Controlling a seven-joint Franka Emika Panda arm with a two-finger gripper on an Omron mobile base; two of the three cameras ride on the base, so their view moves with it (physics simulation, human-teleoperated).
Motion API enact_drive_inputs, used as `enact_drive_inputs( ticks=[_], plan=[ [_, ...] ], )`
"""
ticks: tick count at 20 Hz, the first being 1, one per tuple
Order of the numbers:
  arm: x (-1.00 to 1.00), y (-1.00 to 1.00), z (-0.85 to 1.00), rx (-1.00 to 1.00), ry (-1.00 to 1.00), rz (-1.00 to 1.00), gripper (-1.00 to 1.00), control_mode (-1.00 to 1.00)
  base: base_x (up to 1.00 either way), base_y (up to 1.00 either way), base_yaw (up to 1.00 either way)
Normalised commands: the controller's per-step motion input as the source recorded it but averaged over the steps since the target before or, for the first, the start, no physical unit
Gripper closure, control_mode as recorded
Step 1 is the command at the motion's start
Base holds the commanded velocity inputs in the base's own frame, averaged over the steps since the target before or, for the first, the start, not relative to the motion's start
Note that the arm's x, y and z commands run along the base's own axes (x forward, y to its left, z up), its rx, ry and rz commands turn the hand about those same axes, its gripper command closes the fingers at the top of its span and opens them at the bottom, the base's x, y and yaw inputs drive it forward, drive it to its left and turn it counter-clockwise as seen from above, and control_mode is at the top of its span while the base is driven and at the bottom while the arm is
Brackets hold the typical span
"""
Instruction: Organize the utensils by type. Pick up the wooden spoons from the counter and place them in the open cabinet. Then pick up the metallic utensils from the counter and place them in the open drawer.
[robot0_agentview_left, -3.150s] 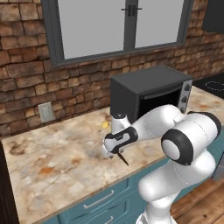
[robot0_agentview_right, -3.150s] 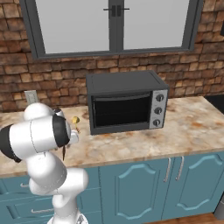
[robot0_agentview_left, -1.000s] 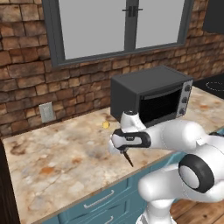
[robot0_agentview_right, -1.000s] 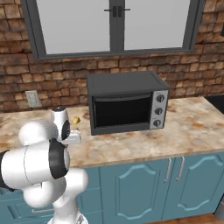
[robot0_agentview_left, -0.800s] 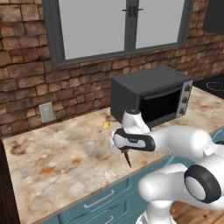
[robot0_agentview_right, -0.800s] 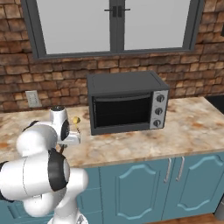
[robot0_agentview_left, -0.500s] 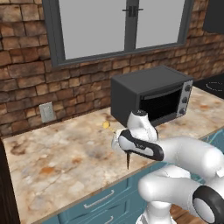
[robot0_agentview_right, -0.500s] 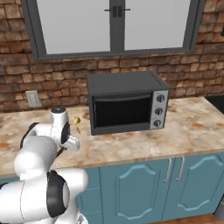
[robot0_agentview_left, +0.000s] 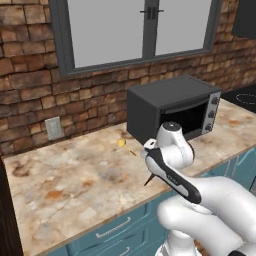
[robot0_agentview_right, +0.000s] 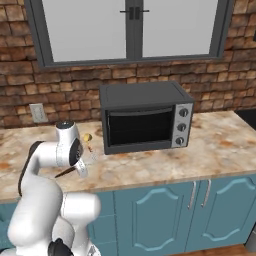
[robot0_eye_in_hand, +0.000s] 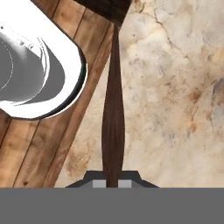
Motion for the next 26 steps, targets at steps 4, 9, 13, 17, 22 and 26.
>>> enact_drive_inputs(
  ticks=[4,9,13,17,22,26],
  plan=[
    [-0.31,-0.52,0.56,0.1,0.0,-0.5,1.0,-1.0,0.0,0.0,0.0],
    [-0.41,-0.53,0.55,0.09,0.0,-0.45,1.0,-1.0,0.0,0.0,0.0],
    [-0.6,-0.06,0.55,0.02,-0.05,-0.35,1.0,-1.0,0.0,0.0,0.0],
    [-0.67,0.0,0.51,0.0,-0.12,-0.17,1.0,-1.0,0.0,0.0,0.0],
    [-0.46,0.0,0.35,0.0,-0.11,-0.1,1.0,-1.0,0.0,0.0,0.0],
    [-0.25,0.0,0.2,0.0,-0.07,-0.09,1.0,-1.0,0.0,0.0,0.0]
  ],
)
